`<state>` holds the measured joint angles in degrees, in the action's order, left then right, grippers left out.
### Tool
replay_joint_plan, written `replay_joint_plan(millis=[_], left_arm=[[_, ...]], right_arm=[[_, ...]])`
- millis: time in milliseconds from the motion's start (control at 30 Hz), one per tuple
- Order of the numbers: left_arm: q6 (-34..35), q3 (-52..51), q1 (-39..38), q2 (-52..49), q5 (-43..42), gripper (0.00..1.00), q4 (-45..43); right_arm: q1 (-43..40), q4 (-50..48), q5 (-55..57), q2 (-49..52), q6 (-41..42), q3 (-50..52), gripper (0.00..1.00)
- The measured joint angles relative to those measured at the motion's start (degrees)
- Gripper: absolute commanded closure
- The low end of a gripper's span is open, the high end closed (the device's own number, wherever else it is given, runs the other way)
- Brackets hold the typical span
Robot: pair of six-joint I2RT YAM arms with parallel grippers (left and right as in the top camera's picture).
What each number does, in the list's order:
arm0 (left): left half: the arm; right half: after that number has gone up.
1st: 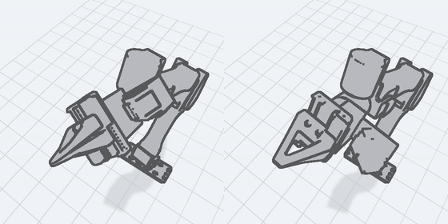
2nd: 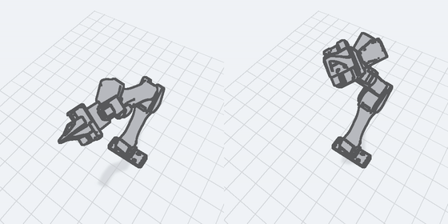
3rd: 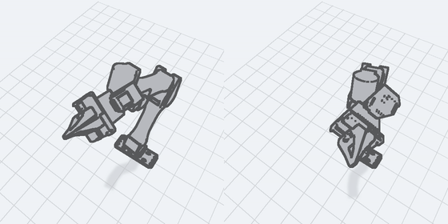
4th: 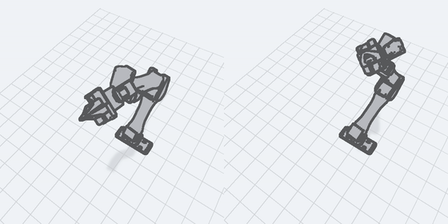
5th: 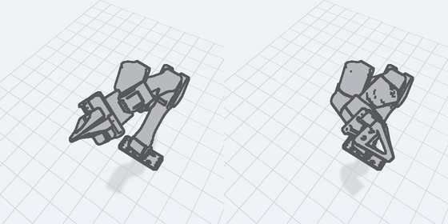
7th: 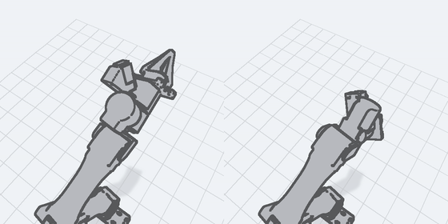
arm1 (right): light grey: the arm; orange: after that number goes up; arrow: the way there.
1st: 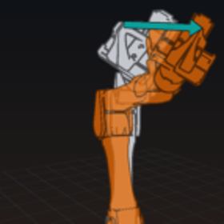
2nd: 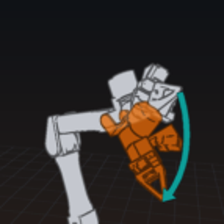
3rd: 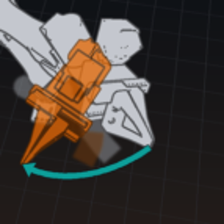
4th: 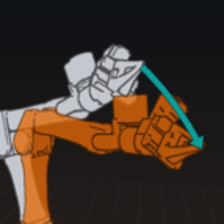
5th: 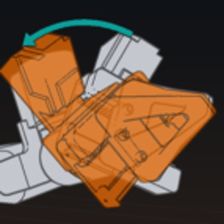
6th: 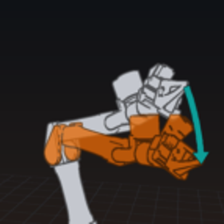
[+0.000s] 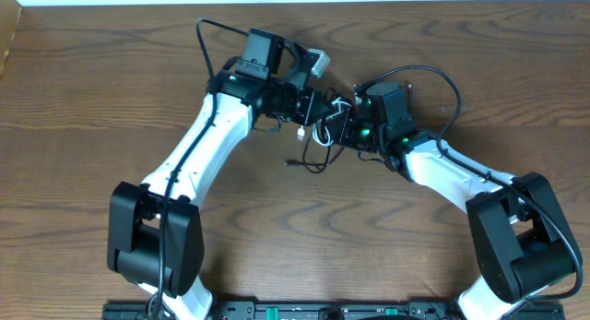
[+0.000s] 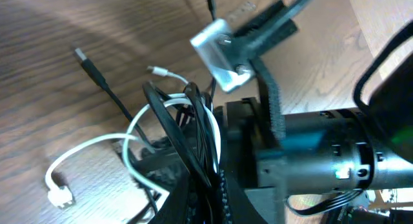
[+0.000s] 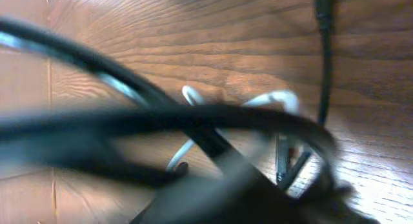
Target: Untangle cables
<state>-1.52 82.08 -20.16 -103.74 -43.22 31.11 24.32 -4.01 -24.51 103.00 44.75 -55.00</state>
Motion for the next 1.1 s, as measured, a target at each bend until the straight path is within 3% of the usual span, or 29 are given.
replay_joint_plan(millis=[67,200,333,500,767,1000,1100], left_arm=[[0.02,0.0,-0.63,0.0,0.0,0.92,-0.04],[0.02,0.0,-0.85,0.0,0.02,0.92,-0.02],[0.02,0.0,-0.85,0.0,0.98,0.92,-0.02],[2.45,0.0,-0.85,0.0,9.18,0.92,0.7],[8.26,0.0,-0.85,0.0,19.63,0.92,1.18],[16.94,0.0,-0.85,0.0,28.52,0.92,0.48],[20.2,0.0,-0.83,0.0,30.62,0.92,0.35]], right_arm=[[-0.02,0.02,0.17,0.0,0.02,0.0,0.85],[-0.02,0.09,0.5,0.0,0.35,0.0,0.99],[-0.22,0.13,0.76,0.0,0.28,0.0,0.99],[-1.9,-0.57,-1.81,0.0,0.22,0.0,0.99],[-5.88,-11.41,-18.14,-0.26,-0.7,0.0,0.99],[-6.36,-14.25,-28.68,-1.07,-0.68,0.0,0.99],[-6.47,-21.31,-32.44,-1.07,-0.57,0.11,0.99]])
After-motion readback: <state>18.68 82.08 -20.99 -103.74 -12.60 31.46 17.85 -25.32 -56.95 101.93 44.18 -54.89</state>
